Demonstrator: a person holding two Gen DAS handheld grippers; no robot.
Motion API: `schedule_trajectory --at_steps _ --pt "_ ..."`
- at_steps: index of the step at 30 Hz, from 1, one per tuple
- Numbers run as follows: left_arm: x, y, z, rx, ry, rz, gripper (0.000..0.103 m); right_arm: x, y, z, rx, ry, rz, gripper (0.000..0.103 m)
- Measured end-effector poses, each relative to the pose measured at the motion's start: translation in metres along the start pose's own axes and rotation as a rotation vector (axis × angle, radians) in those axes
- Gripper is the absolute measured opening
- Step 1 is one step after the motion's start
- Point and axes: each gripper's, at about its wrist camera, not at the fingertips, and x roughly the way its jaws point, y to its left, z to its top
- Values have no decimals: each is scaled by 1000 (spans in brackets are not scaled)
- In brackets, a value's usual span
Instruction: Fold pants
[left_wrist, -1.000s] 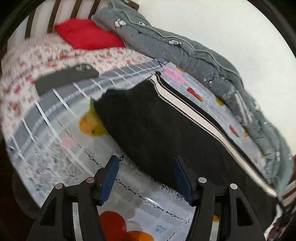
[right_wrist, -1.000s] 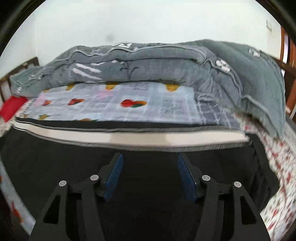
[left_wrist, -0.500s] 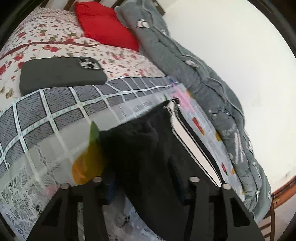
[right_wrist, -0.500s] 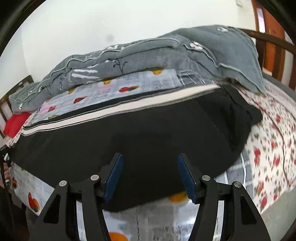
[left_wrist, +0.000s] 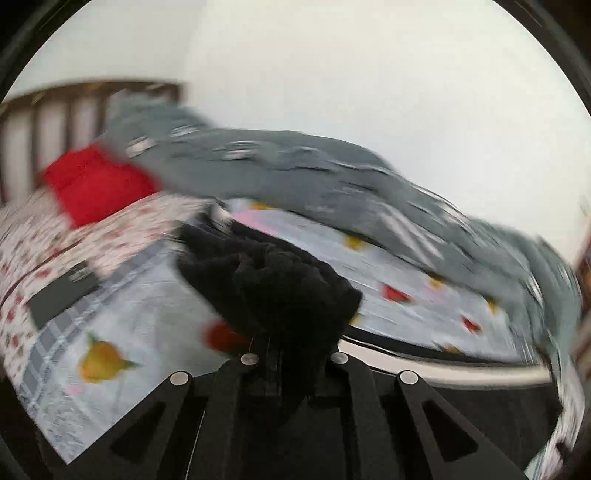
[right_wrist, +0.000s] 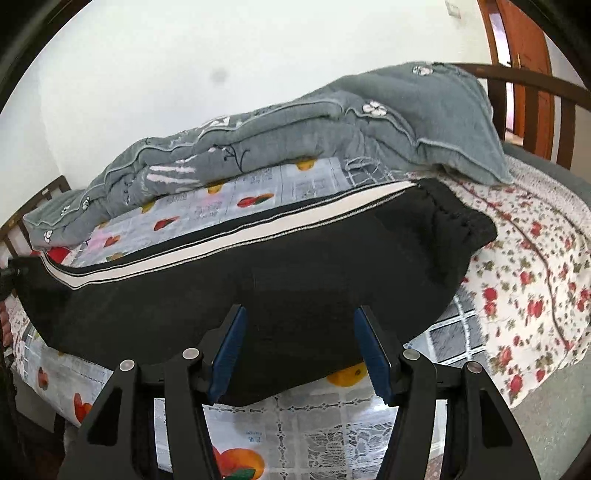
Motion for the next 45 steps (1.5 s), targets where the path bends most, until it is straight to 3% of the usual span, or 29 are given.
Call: schedule_trajectory --at_steps 5,8,12,13,16,20,24,27,32,37,39,41,42,45 --pt "16 -108 -58 159 90 -89 8 -5 -4 -8 -2 6 0 60" --pt "28 -153 -100 214 151 -123 8 -6 -7 -17 -9 22 1 60" --pt "31 -203 -151 276 259 -272 8 -4 -8 -27 -16 53 10 60" --pt "32 -214 -163 301 280 -259 9 -4 -9 -30 -21 60 13 60" --pt "22 -227 -176 389 237 -203 10 -3 -10 -36 -21 73 21 60" --pt "7 -207 -159 336 265 -325 39 -2 -9 -40 -15 70 40 60" --pt "-26 -150 -137 269 143 -385 73 8 6 -33 -3 78 93 61" --pt "-24 -119 -120 251 90 -289 74 17 27 -24 0 71 150 61" --pt "-21 -47 -110 166 127 -118 74 39 79 -16 -2 98 279 61" --pt "-19 7 -115 92 164 -83 74 66 127 -16 -25 129 358 60" --pt "-21 21 -118 66 168 -109 74 85 141 -17 -40 165 355 54" --pt "-18 25 -117 60 168 -142 74 103 148 -20 -49 220 342 23" --pt "-16 26 -117 62 165 -150 74 105 147 -21 -44 225 347 22" --pt "-14 23 -118 76 158 -155 74 85 135 -25 -18 126 368 20"
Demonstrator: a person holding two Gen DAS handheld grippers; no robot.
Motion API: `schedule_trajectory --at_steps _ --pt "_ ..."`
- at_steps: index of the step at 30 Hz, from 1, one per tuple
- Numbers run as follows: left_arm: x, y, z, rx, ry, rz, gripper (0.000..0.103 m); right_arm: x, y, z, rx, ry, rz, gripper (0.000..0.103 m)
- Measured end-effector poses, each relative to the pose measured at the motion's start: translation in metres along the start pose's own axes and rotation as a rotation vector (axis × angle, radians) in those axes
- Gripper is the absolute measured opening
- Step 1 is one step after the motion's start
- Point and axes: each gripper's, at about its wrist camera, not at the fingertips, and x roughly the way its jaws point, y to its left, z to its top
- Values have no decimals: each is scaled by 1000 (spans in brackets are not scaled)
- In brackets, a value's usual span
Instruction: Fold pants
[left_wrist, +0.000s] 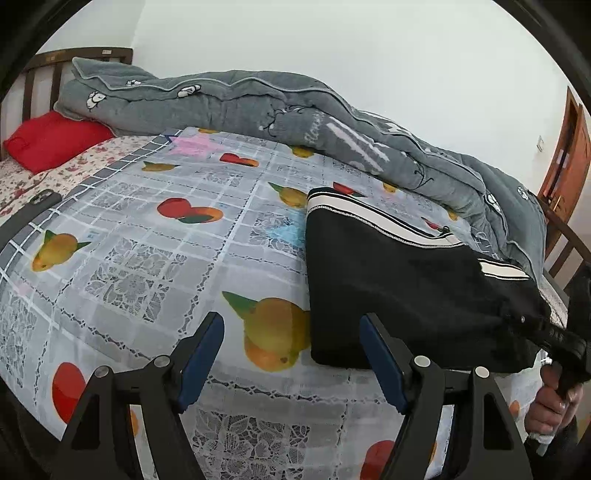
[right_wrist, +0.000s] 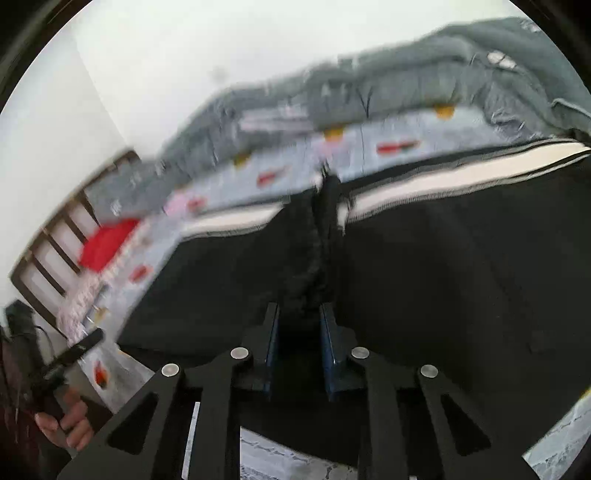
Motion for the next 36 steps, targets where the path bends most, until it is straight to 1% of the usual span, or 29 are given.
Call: schedule_trajectory --at_steps 1,3,4,5,6,7,8,9,10,11,13,16,17,18,19,20,21,22,24,25,26,27,28,29,31,33,34,35,36 --pt "3 -2 0 5 2 -9 74 2 2 -4 -18 21 -16 20" --pt "11 -5 3 11 9 -10 74 20 5 -18 -71 102 -78 20" --pt "15 -6 3 12 12 -9 74 20 7 -24 -97 93 -87 20" --pt "16 -7 3 12 12 -11 74 14 12 -23 -149 93 -94 22" --pt "17 -7 4 12 10 -19 74 10 15 -18 -160 108 -91 23" --pt "19 -8 4 8 5 -31 74 6 14 -13 -152 104 -82 29" --pt "19 -8 5 5 2 -34 74 -2 13 -3 -132 69 -57 39" --pt "21 -7 6 -1 2 -37 74 -5 11 6 -123 40 -58 47" --pt "23 -7 7 -10 4 -45 74 -3 10 14 -114 25 -72 59" --pt "24 -6 8 -15 6 -49 74 4 7 22 -102 26 -83 59" --pt "25 -4 10 -21 6 -52 74 27 -6 37 -42 64 -67 59" --pt "22 -1 11 -10 -4 -53 74 72 -28 49 111 194 -7 59" --pt "21 0 11 -7 -6 -53 74 81 -28 52 100 196 2 55" --pt "21 2 11 -5 -4 -53 74 84 -23 52 63 197 -16 46" --pt "22 3 10 -5 0 -54 74 90 -14 53 -6 220 -38 22" --pt "23 3 10 -7 3 -53 74 93 -4 52 -77 234 -62 16" --pt "23 4 10 -10 4 -45 74 88 -1 53 -109 203 -70 14" --pt "22 4 10 -14 2 -39 74 78 0 55 -131 163 -51 12" --pt "20 3 10 -20 -3 -44 74 46 -8 63 -114 54 6 11" --pt "20 1 11 -19 -3 -49 74 43 -11 64 -108 44 -6 12" --pt "21 -1 12 -16 0 -47 74 49 -15 61 -109 65 -50 13" --pt "23 -4 14 -14 3 -43 74 61 -19 57 -117 115 -91 14" --pt "26 -8 16 -10 6 -38 74 80 -23 48 -130 199 -128 18" --pt "27 -12 18 -5 8 -32 74 83 -23 46 -143 195 -137 19" --pt "26 -22 21 12 2 -34 74 62 -17 46 -168 149 -160 20" --pt "26 -31 22 47 -8 -17 74 31 -13 44 -154 70 -163 22" --pt "28 -35 22 65 -11 -3 74 9 -10 37 -154 7 -149 31" --pt "32 -38 20 79 -7 11 74 -3 -6 28 -169 -16 -150 38" --pt "39 -39 16 86 10 35 74 -9 -3 22 -184 -23 -154 38"
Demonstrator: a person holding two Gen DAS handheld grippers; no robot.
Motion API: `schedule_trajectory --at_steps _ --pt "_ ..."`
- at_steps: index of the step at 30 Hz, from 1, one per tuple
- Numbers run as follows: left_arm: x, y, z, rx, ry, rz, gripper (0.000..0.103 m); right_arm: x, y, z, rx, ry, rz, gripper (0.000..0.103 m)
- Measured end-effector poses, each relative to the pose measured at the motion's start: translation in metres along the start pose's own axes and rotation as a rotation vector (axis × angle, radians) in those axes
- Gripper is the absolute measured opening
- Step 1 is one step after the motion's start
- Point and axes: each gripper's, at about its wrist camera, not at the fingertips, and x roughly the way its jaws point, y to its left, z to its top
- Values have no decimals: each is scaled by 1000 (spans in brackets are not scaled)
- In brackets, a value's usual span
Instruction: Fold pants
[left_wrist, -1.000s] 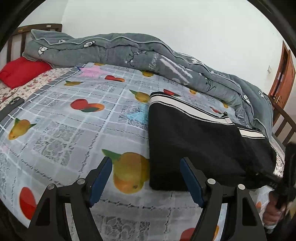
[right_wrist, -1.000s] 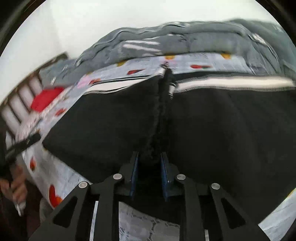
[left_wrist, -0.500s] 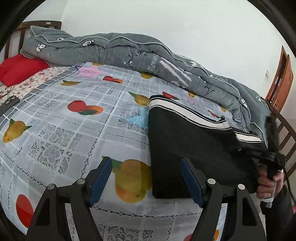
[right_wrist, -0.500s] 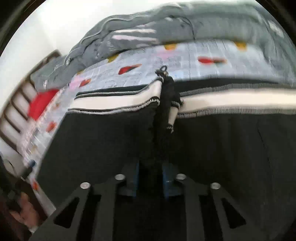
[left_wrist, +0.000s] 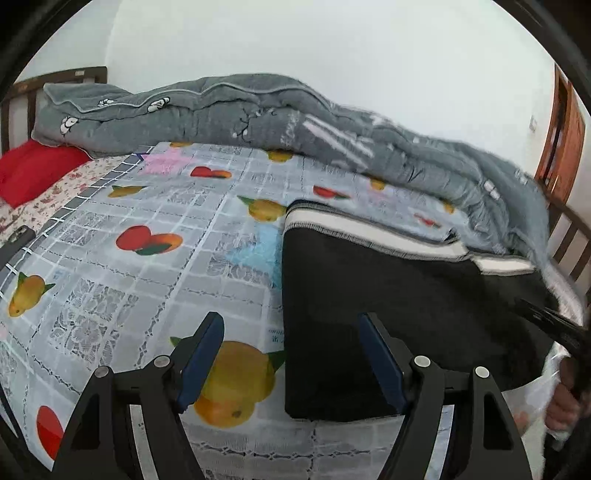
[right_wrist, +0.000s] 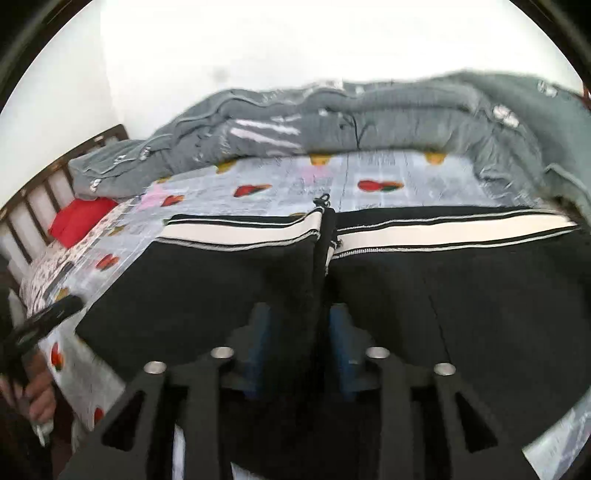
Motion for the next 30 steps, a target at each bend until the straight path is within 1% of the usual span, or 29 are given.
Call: schedule_trajectory --at_steps 1,2,3,4,5,6,7,9,11,12,13,14,15,16,18,19,21,22,23,24,25,28,30 --pt "7 0 -4 -3 27 20 74 -4 2 -12 -20 2 -7 38" --pt "18 2 -11 -13 69 30 77 0 4 -21 -34 27 -18 38" --pt "25 4 -17 -21 92 28 77 10 5 -32 -47 64 -34 38" --pt "26 4 -21 -19 81 29 77 19 6 -37 -48 89 -36 40" --pt "24 1 -21 -6 68 39 77 21 4 -45 -31 72 -33 40" --pt "23 -1 -19 3 78 49 77 19 6 -46 -30 46 -38 41" --pt "22 -1 -14 -6 95 45 77 17 8 -46 -41 51 -41 41" --pt "18 1 -5 -34 85 12 76 12 3 -38 -11 59 -11 41" --pt "16 3 6 -59 73 -18 75 -8 -15 -32 43 27 45 42" --pt "17 4 10 -71 71 -41 74 -18 -21 -32 52 3 35 43" --pt "19 5 13 -88 69 -72 73 -31 -31 -30 61 -30 -6 49" --pt "22 5 15 -102 69 -96 73 -44 -48 -28 71 -64 -72 58" --pt "26 5 18 -114 75 -126 73 -54 -65 -26 88 -86 -127 59" --pt "33 5 20 -124 96 -152 73 -68 -90 -25 125 -111 -204 60" --pt "44 4 22 -138 127 -179 73 -83 -132 -26 195 -124 -311 65" --pt "50 3 23 -143 141 -185 73 -90 -160 -29 256 -119 -378 68" --pt "63 3 22 -159 176 -207 73 -93 -199 -35 338 -90 -430 69" --pt "70 2 22 -167 188 -233 73 -91 -216 -38 376 -78 -433 69" --pt "71 1 22 -165 184 -242 73 -88 -234 -43 422 -64 -424 69" --pt "73 0 23 -161 181 -245 73 -84 -247 -46 460 -54 -409 69" --pt "76 -1 25 -159 186 -245 73 -77 -260 -49 497 -47 -373 69" --pt "83 -5 30 -161 198 -239 73 -59 -279 -53 535 -50 -314 69" --pt "87 -8 33 -154 208 -225 72 -51 -286 -51 551 -67 -299 69"
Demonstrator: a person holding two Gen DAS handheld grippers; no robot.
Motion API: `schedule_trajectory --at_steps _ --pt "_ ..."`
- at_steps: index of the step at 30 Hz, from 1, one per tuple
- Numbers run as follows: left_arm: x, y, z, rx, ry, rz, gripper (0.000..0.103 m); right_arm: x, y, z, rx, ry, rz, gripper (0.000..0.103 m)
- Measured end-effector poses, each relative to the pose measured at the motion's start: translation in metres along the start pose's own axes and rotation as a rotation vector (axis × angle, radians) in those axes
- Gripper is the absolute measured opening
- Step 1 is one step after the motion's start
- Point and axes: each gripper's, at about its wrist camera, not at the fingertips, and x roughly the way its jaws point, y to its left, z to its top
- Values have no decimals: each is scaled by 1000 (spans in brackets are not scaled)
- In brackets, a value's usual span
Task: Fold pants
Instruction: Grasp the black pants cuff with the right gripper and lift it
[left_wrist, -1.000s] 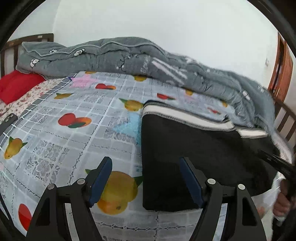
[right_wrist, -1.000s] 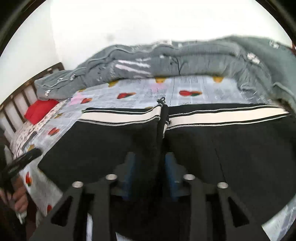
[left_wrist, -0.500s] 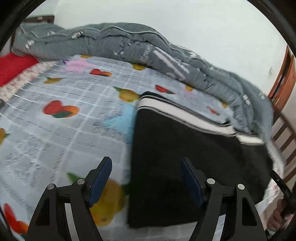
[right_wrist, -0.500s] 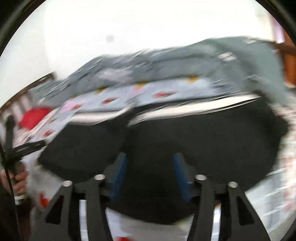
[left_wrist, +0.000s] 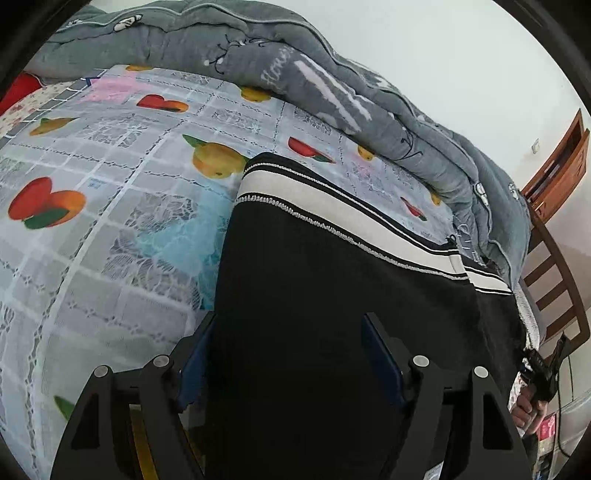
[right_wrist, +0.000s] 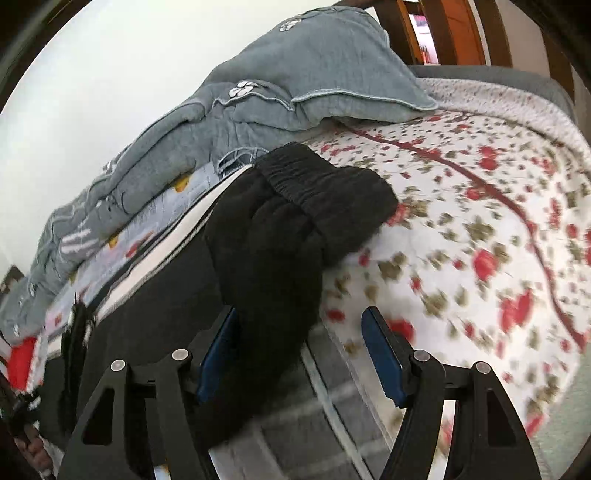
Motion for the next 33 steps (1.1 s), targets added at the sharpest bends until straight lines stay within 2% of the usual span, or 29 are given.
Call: schedule_trajectory --at_steps 4,5,7,8,9,11,12,18,24,27,29,33 --pt "4 -4 2 -11 -13 38 67 18 7 16 4 9 14 68" --pt "5 -4 3 -20 -17 42 64 21 11 19 5 16 8 56" --pt "5 -3 4 -34 -19 67 51 24 17 22 1 23 5 41" --pt "5 -2 5 -36 -17 87 38 21 21 24 -7 8 -22 27" --pt "5 0 7 -36 -15 94 27 17 26 26 -24 -9 -24 22" --pt "1 4 9 -50 -19 51 15 5 38 29 -70 -52 -21 16" --pt "-3 5 10 -49 -23 28 13 -1 46 30 -95 -76 -27 16" --pt "-19 8 20 -69 -86 -26 10 -40 110 37 -234 -209 -54 13" --pt "-37 36 34 -109 -103 -83 10 -80 180 36 -359 -305 -47 12" --pt "-52 61 39 -106 -109 -62 10 -92 214 31 -410 -336 -27 12" --pt "-63 77 43 -105 -115 -38 10 -94 235 26 -422 -342 15 12" --pt "-85 112 47 -97 -128 43 10 -83 251 11 -404 -321 102 12"
